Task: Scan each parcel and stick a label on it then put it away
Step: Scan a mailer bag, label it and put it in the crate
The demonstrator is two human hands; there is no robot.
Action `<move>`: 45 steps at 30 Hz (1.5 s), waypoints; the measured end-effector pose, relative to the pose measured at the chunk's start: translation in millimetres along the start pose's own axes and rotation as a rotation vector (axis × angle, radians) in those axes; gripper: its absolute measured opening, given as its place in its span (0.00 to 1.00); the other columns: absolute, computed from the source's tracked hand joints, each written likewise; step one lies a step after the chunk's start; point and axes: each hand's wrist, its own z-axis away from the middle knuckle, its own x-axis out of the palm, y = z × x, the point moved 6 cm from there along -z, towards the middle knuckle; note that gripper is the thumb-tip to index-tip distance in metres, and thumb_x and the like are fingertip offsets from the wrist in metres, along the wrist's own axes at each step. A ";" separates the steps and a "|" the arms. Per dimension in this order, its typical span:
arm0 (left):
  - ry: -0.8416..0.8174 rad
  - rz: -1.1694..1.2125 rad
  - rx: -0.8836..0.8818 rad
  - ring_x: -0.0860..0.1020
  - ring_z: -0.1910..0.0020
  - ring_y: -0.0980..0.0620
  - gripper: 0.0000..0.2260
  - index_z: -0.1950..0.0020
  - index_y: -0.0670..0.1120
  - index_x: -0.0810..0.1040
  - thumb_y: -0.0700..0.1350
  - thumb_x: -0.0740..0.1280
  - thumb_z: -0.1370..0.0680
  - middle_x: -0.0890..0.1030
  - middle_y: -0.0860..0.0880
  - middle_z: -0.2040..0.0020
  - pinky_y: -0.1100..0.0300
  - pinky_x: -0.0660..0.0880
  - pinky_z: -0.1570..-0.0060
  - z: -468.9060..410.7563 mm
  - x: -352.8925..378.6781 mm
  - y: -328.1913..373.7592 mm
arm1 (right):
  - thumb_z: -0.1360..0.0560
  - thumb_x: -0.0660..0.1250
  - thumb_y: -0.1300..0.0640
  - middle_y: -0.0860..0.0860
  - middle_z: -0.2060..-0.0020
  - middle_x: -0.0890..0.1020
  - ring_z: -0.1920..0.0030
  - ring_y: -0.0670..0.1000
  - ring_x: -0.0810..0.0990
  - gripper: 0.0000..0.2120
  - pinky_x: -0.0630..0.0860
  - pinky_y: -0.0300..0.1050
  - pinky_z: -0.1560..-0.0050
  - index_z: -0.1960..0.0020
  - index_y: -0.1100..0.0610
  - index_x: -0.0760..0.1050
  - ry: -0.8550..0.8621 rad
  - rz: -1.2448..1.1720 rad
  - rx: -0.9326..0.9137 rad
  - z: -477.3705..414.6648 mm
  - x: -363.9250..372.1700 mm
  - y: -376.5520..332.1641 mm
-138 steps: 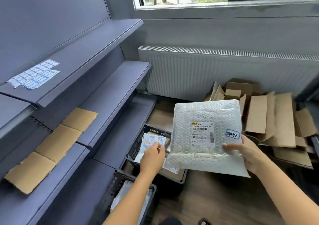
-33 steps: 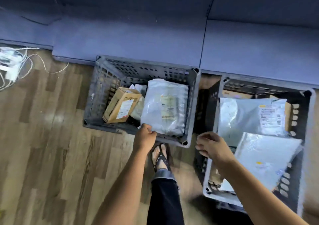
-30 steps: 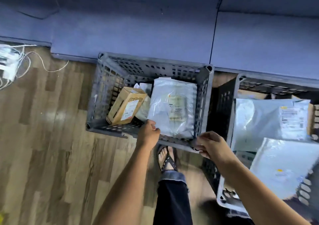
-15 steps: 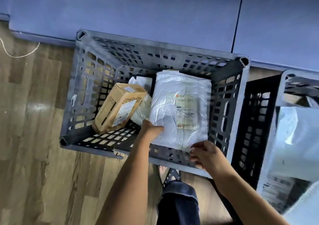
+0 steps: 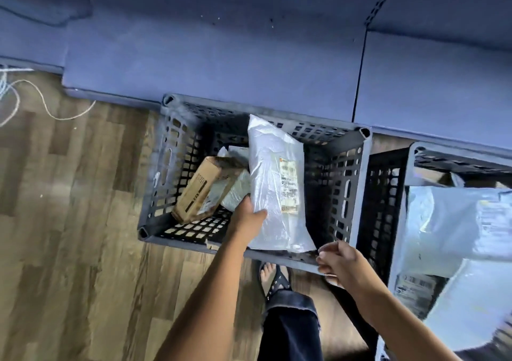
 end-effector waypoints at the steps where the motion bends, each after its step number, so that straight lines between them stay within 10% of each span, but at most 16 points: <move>1: -0.021 0.022 0.018 0.72 0.38 0.51 0.21 0.29 0.43 0.65 0.42 0.64 0.22 0.71 0.48 0.32 0.59 0.68 0.41 18.1 -13.2 8.2 | 0.22 0.61 0.63 0.55 0.58 0.81 0.59 0.51 0.79 0.04 0.73 0.43 0.58 0.52 0.58 0.74 -0.008 0.000 -0.013 14.7 -0.5 -8.6; 20: -0.077 0.444 0.204 0.57 0.25 0.48 0.50 0.23 0.41 0.46 0.52 0.76 0.31 0.56 0.48 0.23 0.51 0.55 0.28 374.3 -228.3 135.3 | 0.23 0.65 0.60 0.56 0.47 0.78 0.51 0.52 0.79 0.05 0.73 0.45 0.50 0.47 0.59 0.73 -0.009 -0.096 -0.353 307.2 -53.2 -152.8; 23: -0.101 0.434 0.327 0.67 0.29 0.46 0.63 0.24 0.42 0.56 0.60 0.83 0.51 0.66 0.46 0.27 0.48 0.60 0.28 419.1 -234.5 154.5 | 0.23 0.65 0.59 0.56 0.44 0.75 0.42 0.54 0.75 0.10 0.72 0.49 0.40 0.43 0.58 0.69 -0.031 -0.141 -0.463 352.8 -64.1 -171.8; 35: -0.068 0.604 0.613 0.80 0.51 0.48 0.14 0.42 0.43 0.75 0.34 0.67 0.26 0.82 0.46 0.50 0.55 0.77 0.49 538.3 -271.1 222.8 | 0.21 0.61 0.58 0.54 0.49 0.84 0.50 0.54 0.83 0.10 0.78 0.48 0.52 0.40 0.57 0.74 -0.309 -0.203 -0.855 487.1 -84.8 -222.3; 37: -0.077 0.589 0.656 0.81 0.51 0.49 0.12 0.44 0.44 0.75 0.34 0.67 0.26 0.82 0.46 0.50 0.56 0.78 0.50 544.1 -284.5 229.7 | 0.21 0.62 0.57 0.53 0.45 0.83 0.45 0.55 0.81 0.12 0.76 0.54 0.42 0.38 0.55 0.74 -0.346 -0.214 -0.915 502.9 -75.5 -235.2; 45: -0.113 0.535 0.693 0.82 0.55 0.57 0.14 0.43 0.43 0.72 0.36 0.69 0.27 0.81 0.46 0.47 0.64 0.77 0.53 526.9 -366.2 232.7 | 0.22 0.62 0.62 0.50 0.48 0.84 0.49 0.53 0.83 0.14 0.80 0.43 0.59 0.38 0.54 0.73 -0.376 -0.336 -1.012 534.6 -5.9 -277.1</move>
